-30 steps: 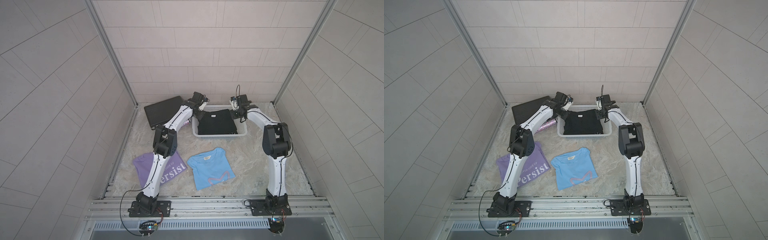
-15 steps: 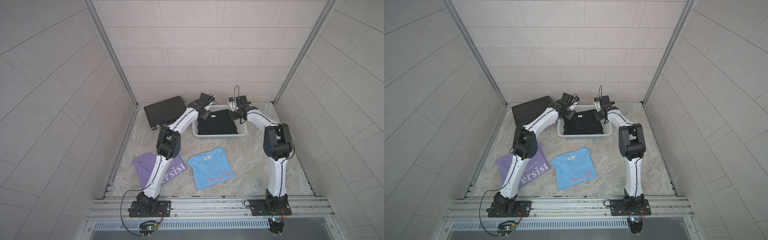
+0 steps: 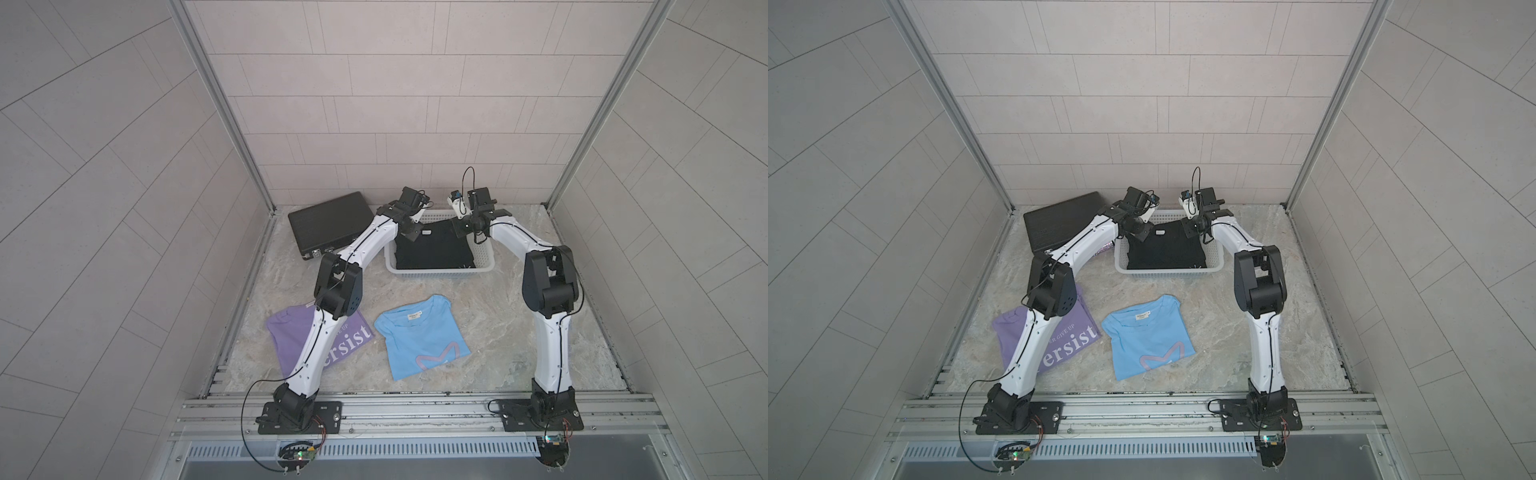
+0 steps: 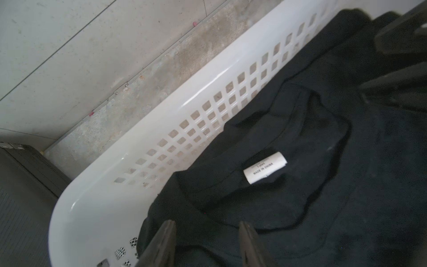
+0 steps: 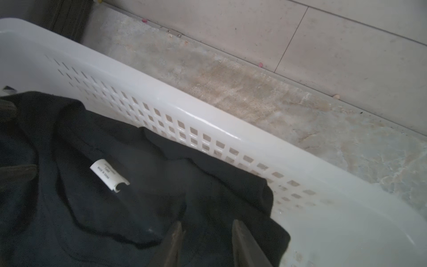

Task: Put the folded t-shirts into the basket
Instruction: Place the T-shirt in the bin, then pick up the T-shirt from the center of the board.

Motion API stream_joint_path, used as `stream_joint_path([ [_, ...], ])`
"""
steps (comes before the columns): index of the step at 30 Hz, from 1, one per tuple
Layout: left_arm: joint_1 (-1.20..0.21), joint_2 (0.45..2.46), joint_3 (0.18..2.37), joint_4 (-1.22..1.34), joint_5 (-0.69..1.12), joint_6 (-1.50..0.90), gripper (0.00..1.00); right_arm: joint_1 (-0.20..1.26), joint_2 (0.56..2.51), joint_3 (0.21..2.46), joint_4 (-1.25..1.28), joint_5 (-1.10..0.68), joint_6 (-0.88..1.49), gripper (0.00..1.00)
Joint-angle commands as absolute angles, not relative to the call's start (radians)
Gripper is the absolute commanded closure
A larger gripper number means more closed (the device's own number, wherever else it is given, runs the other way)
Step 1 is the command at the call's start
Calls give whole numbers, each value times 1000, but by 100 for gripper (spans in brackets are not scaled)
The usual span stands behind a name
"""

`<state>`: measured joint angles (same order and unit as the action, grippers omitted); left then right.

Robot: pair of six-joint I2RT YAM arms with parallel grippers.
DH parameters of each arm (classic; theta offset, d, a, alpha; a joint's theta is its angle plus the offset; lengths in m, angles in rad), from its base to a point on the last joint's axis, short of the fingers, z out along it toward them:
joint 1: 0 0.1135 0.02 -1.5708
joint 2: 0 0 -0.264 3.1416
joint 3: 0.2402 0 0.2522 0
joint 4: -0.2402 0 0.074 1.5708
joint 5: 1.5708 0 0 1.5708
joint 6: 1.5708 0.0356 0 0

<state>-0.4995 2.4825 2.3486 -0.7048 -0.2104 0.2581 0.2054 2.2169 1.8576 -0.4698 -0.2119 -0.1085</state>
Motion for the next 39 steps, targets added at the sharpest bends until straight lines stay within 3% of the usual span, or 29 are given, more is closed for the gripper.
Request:
stream_joint_path([
  [1,-494,2566,2399,-754,-255,250,52,209,2272,1899,-528,-164,-89,60],
  [12,-494,2617,2457,-779,-280,305,47,210,2318,1988,-641,-44,-94,60],
  [23,-496,2397,2427,-823,-125,262,32,210,2085,1937,-690,-270,-124,54],
  [34,-495,2036,2075,-899,9,284,27,225,1753,1656,-788,-481,-256,45],
  [39,-495,1804,1776,-900,76,304,24,265,1604,1479,-837,-547,-332,42],
])
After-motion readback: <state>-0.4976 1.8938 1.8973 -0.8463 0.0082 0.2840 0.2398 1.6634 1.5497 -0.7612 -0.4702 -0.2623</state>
